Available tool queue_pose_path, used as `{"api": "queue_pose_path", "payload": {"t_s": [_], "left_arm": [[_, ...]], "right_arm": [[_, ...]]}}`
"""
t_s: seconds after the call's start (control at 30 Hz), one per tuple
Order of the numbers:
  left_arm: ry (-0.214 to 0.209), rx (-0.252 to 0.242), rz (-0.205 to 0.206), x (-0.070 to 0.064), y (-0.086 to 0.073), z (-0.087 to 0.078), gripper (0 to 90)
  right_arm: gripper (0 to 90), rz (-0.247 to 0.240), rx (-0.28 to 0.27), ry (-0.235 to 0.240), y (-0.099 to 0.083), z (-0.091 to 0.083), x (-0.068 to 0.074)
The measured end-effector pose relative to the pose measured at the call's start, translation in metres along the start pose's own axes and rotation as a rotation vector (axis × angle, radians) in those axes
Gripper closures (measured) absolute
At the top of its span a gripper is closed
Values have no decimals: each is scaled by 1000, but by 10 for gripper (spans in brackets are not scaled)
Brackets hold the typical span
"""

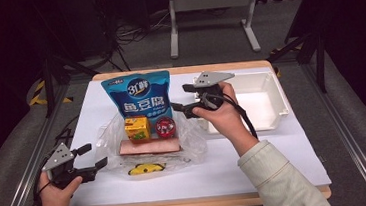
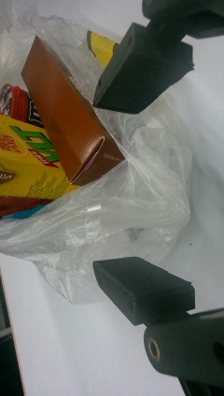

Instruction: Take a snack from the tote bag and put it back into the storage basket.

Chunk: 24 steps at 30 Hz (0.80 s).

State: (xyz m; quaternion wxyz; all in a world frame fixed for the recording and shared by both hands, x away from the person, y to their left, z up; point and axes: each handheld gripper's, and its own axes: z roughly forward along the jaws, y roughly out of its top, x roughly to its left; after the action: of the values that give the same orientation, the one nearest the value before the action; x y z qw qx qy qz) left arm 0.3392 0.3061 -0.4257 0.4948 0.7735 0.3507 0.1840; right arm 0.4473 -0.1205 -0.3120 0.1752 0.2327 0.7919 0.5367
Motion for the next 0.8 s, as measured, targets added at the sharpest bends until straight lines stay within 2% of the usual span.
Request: {"api": "queue_pose_path", "payload": {"t_s": [0.57, 0.8], "left_arm": [[-7, -18, -14, 3, 2, 2, 182], [-5, -16, -17, 4, 1, 2, 179]], "right_arm": [[230, 0, 7, 3, 11, 35, -9], [225, 23, 6, 14, 11, 47, -14]]}}
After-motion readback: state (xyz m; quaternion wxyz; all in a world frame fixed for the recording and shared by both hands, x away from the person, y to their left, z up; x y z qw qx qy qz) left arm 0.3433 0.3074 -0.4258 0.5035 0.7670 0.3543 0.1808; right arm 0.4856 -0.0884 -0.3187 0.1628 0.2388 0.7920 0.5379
